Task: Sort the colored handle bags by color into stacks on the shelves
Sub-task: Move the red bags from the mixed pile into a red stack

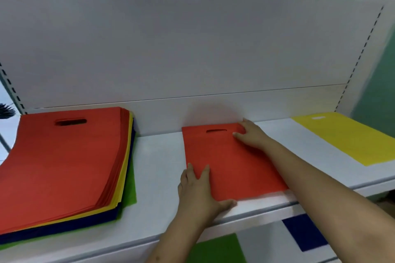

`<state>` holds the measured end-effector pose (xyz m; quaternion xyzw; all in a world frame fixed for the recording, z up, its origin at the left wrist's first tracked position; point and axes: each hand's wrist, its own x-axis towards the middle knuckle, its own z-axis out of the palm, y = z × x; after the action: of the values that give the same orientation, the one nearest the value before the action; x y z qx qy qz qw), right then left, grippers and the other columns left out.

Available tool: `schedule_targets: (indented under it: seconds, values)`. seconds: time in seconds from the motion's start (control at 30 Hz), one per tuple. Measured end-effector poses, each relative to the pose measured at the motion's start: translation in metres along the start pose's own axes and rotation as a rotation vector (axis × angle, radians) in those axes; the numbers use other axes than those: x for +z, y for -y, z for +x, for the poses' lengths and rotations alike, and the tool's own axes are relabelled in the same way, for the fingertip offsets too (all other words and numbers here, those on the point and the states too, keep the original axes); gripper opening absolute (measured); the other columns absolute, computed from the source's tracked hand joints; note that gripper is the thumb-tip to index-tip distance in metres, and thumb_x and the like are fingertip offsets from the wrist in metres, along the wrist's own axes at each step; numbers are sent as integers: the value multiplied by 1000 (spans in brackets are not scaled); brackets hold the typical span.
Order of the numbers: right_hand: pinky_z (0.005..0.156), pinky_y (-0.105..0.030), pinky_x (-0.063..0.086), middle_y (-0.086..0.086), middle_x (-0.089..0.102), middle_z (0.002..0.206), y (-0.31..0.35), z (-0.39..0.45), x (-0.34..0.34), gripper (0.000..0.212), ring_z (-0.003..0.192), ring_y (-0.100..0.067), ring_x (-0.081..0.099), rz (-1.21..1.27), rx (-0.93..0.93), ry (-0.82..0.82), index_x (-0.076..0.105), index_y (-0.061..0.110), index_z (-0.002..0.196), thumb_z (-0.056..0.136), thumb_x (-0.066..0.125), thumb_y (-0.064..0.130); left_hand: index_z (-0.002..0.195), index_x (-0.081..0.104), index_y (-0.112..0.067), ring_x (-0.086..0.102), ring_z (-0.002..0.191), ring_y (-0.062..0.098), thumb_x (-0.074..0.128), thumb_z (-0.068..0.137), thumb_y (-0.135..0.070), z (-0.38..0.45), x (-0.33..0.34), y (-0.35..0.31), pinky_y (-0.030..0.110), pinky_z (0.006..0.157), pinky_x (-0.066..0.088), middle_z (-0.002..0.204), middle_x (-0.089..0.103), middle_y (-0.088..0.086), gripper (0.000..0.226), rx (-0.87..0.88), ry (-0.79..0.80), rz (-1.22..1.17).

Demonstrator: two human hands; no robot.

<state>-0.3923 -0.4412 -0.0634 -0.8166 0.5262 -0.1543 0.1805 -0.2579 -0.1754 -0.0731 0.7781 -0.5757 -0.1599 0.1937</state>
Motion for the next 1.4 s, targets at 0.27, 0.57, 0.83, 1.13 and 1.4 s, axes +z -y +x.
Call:
schedule_targets:
  seconds: [0.27,0.57,0.83,1.13,1.4]
  values:
    - [118,-47,20,-6,17,161,26,0,-4,74,147,-29,19,-34,47,4,26,22,152,92,44,61,156,4,-33,3,149,35,71,66,-72,15,4,-13,47,121,12,163,-7,13,119,-5,-23,-6]
    - [119,-38,18,-3,28,157,190,-20,-21,62,145,-21,23,88,-542,-279,35,18,149,96,47,48,144,40,-33,37,133,0,60,88,-57,-16,-98,4,26,111,34,144,39,-18,64,147,-444,-370]
    - [119,-45,19,-5,17,161,321,-36,70,87,147,-29,17,-281,-819,-263,16,15,155,89,38,69,151,32,-17,27,144,24,57,88,-57,-79,-192,149,40,117,26,156,29,11,79,-473,-839,-31]
    - [121,-44,12,-8,32,156,338,-25,126,52,145,-25,25,-544,-821,-216,34,8,149,101,31,29,143,47,-13,11,150,28,34,103,-43,-95,-174,212,47,121,2,160,26,7,52,-689,-601,293]
    - [94,-45,44,-12,64,126,318,-42,79,19,115,-36,57,-304,-850,-421,75,13,100,90,63,24,152,33,-22,39,140,21,31,106,-28,-87,-172,171,42,116,31,152,41,4,46,-374,-897,-257]
